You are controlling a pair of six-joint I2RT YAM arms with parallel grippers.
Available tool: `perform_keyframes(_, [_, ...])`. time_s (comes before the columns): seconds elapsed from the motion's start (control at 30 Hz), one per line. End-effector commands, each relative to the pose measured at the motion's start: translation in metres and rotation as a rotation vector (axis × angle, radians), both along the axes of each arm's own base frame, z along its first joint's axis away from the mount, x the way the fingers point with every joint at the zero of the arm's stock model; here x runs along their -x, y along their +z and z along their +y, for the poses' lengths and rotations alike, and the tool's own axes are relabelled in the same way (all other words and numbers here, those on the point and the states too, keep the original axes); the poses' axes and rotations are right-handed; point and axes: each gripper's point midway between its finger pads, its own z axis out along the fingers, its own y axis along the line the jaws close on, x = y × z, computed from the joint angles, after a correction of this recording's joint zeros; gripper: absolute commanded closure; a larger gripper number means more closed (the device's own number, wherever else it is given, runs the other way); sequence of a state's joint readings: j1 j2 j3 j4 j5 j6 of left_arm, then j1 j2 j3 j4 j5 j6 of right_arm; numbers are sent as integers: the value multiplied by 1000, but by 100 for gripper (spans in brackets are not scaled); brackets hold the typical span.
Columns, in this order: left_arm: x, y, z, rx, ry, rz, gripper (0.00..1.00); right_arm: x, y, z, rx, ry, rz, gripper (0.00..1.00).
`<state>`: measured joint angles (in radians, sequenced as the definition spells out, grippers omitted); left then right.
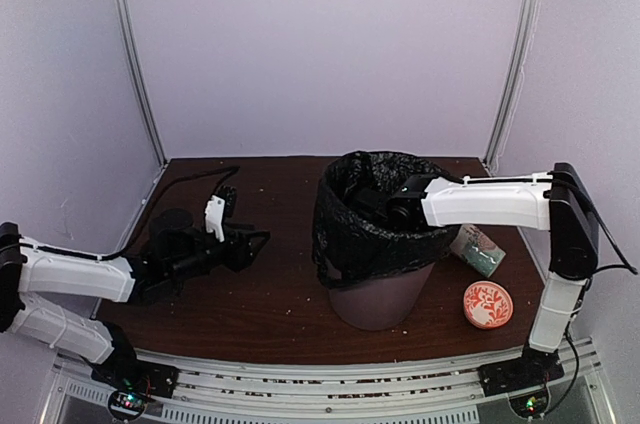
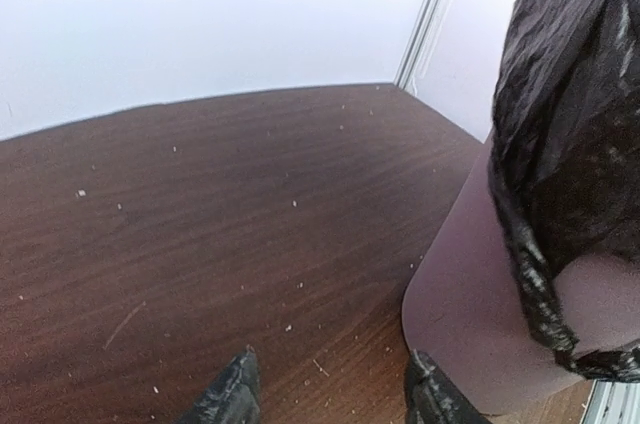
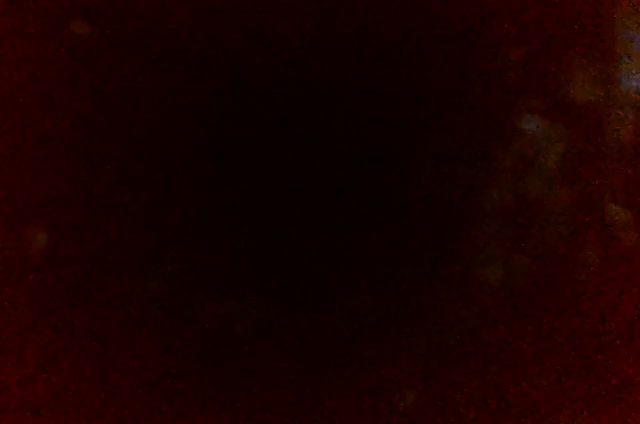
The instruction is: Put the trash bags into the trash bin
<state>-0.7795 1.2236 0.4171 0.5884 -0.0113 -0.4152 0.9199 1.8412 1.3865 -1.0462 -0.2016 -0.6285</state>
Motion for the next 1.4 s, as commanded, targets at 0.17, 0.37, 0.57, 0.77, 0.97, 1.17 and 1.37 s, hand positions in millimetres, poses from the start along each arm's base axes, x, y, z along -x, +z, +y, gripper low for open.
perform_keyframes(0.17, [10,131,4,125,-37,-338,49,17,-32,-15,89,-22,83,100])
perform_keyframes(0.37, [22,189,-30,215,-201,-425,49,11,-41,-21,131,-52,54,100])
perform_keyframes(0.57, [26,199,-91,131,-333,-441,49,4,-34,-25,147,-62,13,100])
perform_keyframes(0.77, [21,178,-133,5,-378,-400,49,2,-21,-25,125,-70,-21,100])
perform_keyframes(0.97, [9,136,-133,-121,-326,-314,50,-2,-9,-27,105,-76,-53,100])
perform_keyframes(1.17, [7,109,-127,-179,-310,-255,51,-7,5,-26,67,-84,-83,100])
perform_keyframes(1.37, [8,109,-123,-175,-298,-250,53,-12,16,-27,15,-104,-87,100])
